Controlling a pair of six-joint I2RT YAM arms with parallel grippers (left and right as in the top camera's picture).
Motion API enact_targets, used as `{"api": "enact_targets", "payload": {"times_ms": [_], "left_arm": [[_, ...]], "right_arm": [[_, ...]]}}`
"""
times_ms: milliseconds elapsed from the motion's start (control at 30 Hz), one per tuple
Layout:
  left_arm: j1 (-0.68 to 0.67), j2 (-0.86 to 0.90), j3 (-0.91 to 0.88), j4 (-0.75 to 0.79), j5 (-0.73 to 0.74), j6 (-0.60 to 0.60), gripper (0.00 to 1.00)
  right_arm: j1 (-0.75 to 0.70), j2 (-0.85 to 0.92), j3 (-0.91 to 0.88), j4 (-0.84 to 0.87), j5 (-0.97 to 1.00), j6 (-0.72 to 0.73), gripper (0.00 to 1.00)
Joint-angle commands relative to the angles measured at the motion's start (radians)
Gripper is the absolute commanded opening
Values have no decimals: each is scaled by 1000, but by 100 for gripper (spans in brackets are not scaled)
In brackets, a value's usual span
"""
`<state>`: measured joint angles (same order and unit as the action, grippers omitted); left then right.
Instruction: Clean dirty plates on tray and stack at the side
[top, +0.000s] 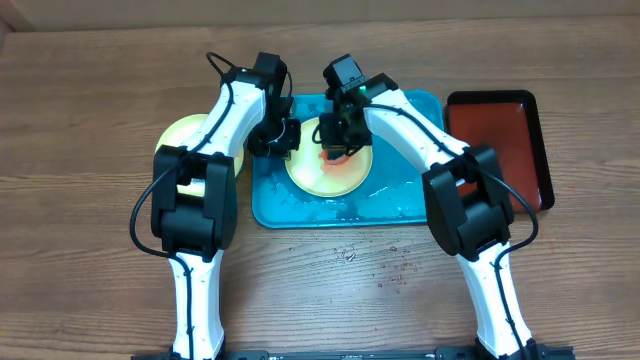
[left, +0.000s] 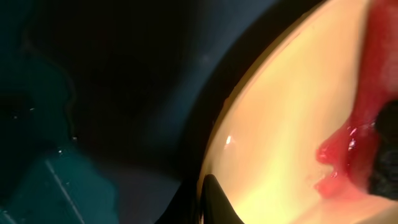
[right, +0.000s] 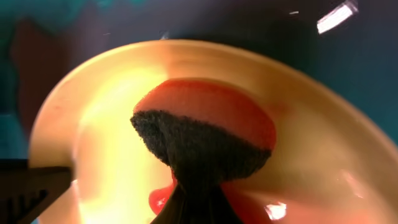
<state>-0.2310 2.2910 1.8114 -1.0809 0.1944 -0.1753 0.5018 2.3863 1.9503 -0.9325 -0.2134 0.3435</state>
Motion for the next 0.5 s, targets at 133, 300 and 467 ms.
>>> {"api": "enact_targets", "payload": {"times_ms": [133,300,467], "left_arm": [[-17,13,-12,1,9,34,4],[-17,13,-12,1,9,34,4],[-17,13,-12,1,9,41,4]], "right_arm": [[28,64,7,-37,-301,-12,4],[28,63,22,-181,-262,-90,4],[12,63,23,-303,-24,-89,4]]}}
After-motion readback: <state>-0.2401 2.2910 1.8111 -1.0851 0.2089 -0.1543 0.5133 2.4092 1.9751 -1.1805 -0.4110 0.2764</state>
